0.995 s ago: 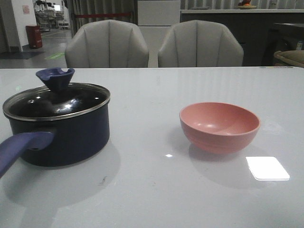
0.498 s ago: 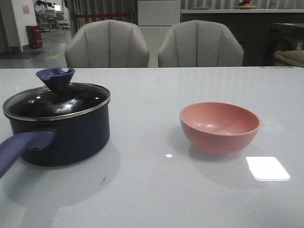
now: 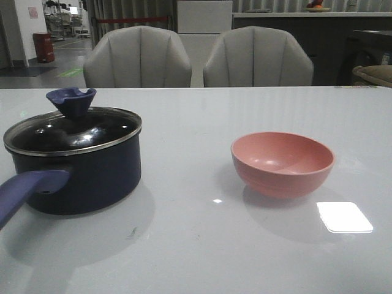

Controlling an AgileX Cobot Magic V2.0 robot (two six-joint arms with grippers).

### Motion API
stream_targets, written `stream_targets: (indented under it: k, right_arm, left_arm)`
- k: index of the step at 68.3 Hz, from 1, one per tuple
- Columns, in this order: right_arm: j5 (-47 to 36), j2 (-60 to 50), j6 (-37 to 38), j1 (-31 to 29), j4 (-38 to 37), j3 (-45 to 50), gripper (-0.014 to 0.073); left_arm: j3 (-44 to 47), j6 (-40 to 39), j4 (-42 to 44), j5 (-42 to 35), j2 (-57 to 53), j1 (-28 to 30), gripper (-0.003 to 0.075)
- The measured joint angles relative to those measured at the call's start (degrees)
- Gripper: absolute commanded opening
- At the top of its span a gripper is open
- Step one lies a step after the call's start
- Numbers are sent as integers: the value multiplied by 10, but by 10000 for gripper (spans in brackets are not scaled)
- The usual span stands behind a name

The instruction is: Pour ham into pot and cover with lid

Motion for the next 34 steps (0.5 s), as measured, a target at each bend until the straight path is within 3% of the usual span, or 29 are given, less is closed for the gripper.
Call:
stream_targets:
  k: [9,22,34]
  right_arm:
    - [-18,-4,21,-51,-58,16,144]
    - [-58,-9,155,-158,-169,67,144]
    - [-72,-56,209,-175,-221,109,144]
  left_arm:
    - [0,0,0,0,0,0,113]
    - [0,0,0,0,0,0,113]
    - [0,0,0,0,0,0,113]
